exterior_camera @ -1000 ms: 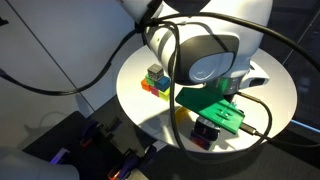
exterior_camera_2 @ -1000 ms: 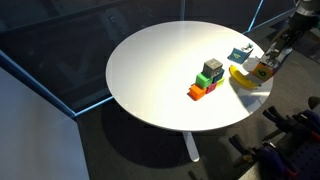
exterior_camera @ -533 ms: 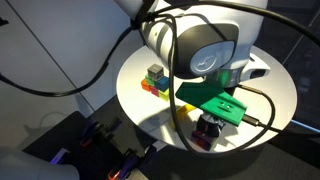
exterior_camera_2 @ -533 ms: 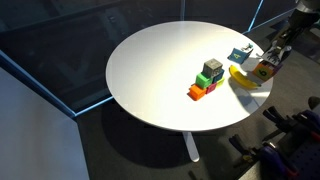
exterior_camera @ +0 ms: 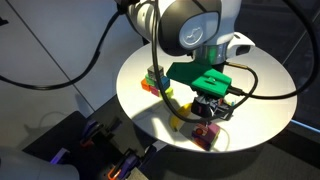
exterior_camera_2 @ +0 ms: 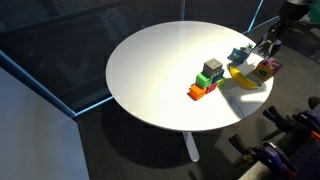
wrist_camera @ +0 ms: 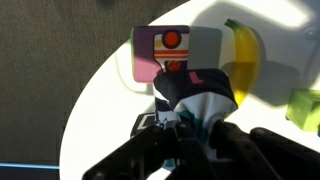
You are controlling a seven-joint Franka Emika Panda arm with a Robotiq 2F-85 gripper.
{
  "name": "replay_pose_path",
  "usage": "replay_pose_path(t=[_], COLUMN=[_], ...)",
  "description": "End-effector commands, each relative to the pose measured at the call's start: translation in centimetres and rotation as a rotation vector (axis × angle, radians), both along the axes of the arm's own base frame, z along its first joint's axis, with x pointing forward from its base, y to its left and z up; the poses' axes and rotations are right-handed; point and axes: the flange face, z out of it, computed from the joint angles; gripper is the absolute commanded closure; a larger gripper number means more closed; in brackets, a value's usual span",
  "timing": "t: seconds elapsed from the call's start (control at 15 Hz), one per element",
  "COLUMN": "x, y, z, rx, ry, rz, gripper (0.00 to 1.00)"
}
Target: Pick up the top soft block with the number one on it and place it on the table
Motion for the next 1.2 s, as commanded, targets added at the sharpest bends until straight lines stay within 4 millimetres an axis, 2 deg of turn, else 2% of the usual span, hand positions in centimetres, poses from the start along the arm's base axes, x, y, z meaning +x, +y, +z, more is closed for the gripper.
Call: replay_pose_path(t=[0.0,0.2,0.47,0.87,1.13], x=[1.2,2.2,3.0,4.2,4.9], y=[2.8,5.3,7.7,9.6,10.9], z=[0.8,-0.3,-2.2,-5.1,-6.1], rx=[-0.006,-0.002,-0.003,-0.004,-0.004], ry=[-0.006,0.000,0.027,0.024,0.002], rz=[0.022,0.068,0.102,0.100,0.105], gripper=[0.94,0.95,0.94,0.94,0.94])
